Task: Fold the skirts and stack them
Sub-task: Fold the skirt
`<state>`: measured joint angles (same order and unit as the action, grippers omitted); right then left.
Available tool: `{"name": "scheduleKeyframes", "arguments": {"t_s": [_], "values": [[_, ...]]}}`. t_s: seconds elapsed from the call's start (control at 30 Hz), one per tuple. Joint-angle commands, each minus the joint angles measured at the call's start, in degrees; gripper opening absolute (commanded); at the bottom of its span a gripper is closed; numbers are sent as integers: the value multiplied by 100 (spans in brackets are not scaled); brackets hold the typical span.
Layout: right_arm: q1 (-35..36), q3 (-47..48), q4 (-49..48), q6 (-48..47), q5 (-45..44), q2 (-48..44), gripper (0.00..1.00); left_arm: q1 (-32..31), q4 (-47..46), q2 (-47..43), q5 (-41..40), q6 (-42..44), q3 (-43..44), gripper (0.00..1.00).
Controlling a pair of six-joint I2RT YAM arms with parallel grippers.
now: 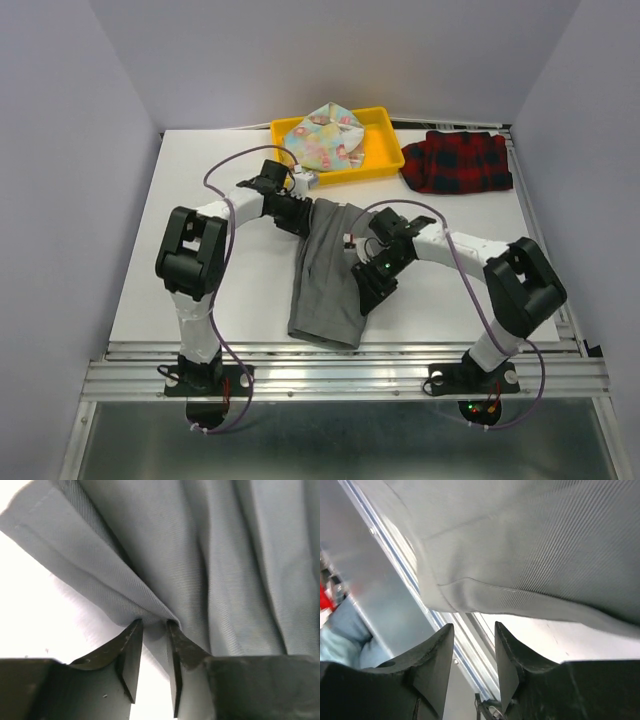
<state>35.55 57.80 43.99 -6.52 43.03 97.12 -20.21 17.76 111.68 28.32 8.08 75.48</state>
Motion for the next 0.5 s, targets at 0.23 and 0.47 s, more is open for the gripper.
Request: {"name": "scheduleKeyframes", "arguments": {"t_s": [0.23, 0.47], "values": [[-101, 1198, -653, 414, -148, -872, 44, 737, -344, -2508, 701, 712, -877, 87], [84, 1357, -2445, 1836, 1040, 322, 41, 1027, -316, -4135, 991, 1047, -1579, 99]]}}
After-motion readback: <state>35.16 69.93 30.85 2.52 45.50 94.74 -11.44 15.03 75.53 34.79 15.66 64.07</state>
